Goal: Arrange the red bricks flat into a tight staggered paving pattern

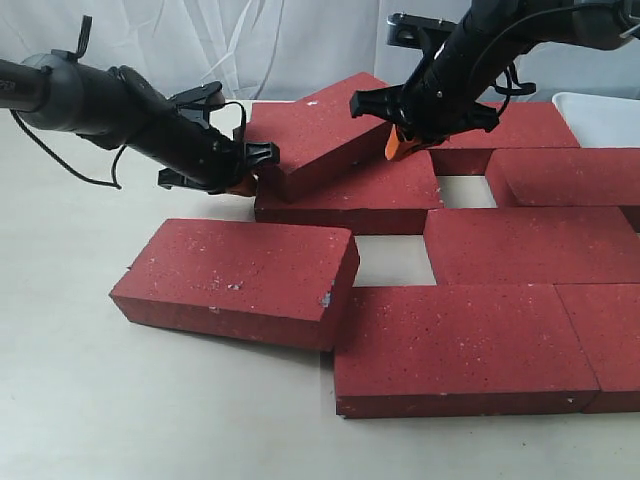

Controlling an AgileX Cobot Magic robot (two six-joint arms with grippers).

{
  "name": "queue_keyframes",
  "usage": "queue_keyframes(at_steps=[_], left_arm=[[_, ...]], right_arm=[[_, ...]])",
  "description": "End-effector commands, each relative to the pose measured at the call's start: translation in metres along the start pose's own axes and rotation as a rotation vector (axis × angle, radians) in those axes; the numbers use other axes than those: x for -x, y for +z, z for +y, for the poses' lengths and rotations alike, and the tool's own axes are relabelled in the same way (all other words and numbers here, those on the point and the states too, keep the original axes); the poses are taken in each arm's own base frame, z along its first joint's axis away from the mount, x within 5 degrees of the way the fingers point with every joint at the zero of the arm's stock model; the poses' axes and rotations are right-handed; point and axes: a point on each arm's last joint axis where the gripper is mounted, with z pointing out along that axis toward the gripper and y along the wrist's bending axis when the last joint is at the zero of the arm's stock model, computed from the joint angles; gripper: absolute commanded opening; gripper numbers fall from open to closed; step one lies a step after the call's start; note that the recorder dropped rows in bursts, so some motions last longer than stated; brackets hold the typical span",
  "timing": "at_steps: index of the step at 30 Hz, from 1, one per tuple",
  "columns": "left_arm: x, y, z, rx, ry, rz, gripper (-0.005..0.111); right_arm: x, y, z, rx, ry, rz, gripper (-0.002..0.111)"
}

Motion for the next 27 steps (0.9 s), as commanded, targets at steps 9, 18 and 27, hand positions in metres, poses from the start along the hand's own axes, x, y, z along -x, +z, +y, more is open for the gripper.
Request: queue_keyframes(at_steps=[9,18,27], left_arm=[[-0.006,0.015,-0.009,-0.013,-0.003,0.01,0.0],[-0.001,0.005,-0.006,0.005,0.054,0.013,0.0],[0.023,-0.054,0.01,-0.003,0.006,0.019,0.0]], right_arm=[[0.003,-0.009,0.0,0.007,0.004,-0.018,-0.001],[0.003,-0.009,0.0,0.005,0.001,-0.02,-0.001],[-0.002,-0.009,-0.001,-0.002,-0.005,0.027,-0.001]])
